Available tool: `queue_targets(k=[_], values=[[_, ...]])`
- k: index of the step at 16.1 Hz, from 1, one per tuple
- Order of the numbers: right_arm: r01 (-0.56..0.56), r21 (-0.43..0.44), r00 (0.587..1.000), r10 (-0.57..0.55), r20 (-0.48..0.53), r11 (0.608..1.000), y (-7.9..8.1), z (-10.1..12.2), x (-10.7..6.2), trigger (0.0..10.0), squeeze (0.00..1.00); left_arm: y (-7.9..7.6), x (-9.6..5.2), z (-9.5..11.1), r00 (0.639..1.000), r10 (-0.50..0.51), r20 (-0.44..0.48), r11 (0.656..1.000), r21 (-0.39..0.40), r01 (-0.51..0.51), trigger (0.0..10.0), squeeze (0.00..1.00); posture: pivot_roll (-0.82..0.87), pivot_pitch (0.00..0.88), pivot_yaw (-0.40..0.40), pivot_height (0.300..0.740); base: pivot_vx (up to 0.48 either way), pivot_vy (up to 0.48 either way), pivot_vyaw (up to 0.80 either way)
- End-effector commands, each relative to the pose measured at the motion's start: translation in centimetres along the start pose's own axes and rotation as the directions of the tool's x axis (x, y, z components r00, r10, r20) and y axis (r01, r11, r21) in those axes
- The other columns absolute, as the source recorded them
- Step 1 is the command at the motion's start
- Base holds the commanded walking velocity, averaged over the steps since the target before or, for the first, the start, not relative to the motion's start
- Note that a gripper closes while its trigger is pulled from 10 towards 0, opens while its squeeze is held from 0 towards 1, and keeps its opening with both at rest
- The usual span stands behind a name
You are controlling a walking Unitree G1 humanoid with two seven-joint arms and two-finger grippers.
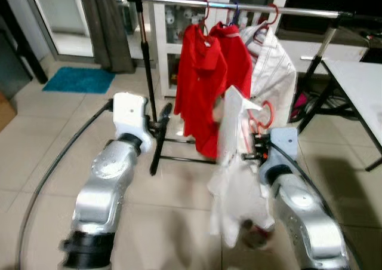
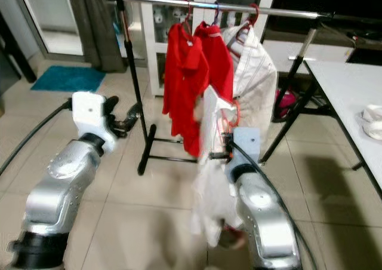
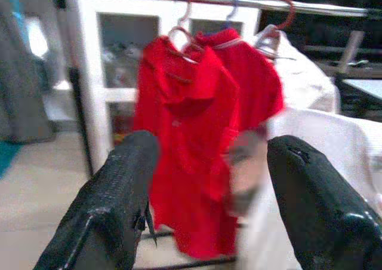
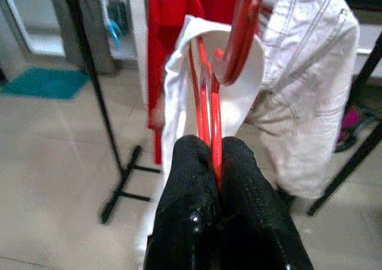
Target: Hang hanger
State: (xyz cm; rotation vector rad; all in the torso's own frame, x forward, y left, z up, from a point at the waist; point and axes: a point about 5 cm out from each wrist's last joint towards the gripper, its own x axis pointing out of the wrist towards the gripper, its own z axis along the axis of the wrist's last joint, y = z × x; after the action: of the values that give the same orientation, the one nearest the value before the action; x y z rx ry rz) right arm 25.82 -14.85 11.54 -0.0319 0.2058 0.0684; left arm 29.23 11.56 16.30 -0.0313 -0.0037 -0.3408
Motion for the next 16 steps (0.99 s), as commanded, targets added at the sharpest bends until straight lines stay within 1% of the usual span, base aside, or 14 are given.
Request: queue_targets(k=[1,3,7,11,13,16], values=[[-0.021,0.02,0.999,0.02,0.051,1.0,0.6,1.15,-0.09,10.0,0.0,0.66,-0.21,0.05,1.0,0.022,-0.004,1.0,0.017,-0.022,10.0,0.0,0.0,0.035,-0.011,0.74,0.349,0.0,0.5],[-0.013,0.032,0.999,0.012,0.044,0.999,0.54,1.05,-0.06,10.0,0.0,0.61,-0.19,0.02,1.0,0.017,-0.006,1.0,0.018,-0.017,10.0,0.0,0.0,0.035,-0.01,0.74,0.349,0.0,0.0],[-0.013,0.027,0.999,0.012,0.042,1.0,0.44,1.09,0.07,10.0,0.0,0.64,-0.01,0.16,1.0,0.013,-0.003,1.0,0.022,-0.013,10.0,0.0,0.0,0.037,-0.005,0.74,0.347,0.0,0.0],[-0.009,0.037,0.999,0.007,0.036,0.999,0.65,1.0,0.19,10.0,0.0,0.85,0.06,0.27,1.0,0.015,-0.001,1.0,0.026,-0.015,10.0,0.0,0.0,0.045,-0.005,0.74,0.348,0.0,0.0],[-0.01,0.032,0.999,0.009,0.037,0.999,0.61,1.04,0.18,10.0,0.0,0.79,0.06,0.24,1.0,0.016,-0.001,1.0,0.025,-0.016,10.0,0.0,0.0,0.049,-0.006,0.74,0.349,0.0,0.0],[-0.026,0.047,0.999,0.024,0.045,0.999,0.68,1.23,0.03,10.0,0.0,0.71,0.12,0.21,1.0,0.014,-0.002,1.0,0.022,-0.014,10.0,0.0,-0.01,0.05,-0.006,0.74,0.349,0.0,0.0]])
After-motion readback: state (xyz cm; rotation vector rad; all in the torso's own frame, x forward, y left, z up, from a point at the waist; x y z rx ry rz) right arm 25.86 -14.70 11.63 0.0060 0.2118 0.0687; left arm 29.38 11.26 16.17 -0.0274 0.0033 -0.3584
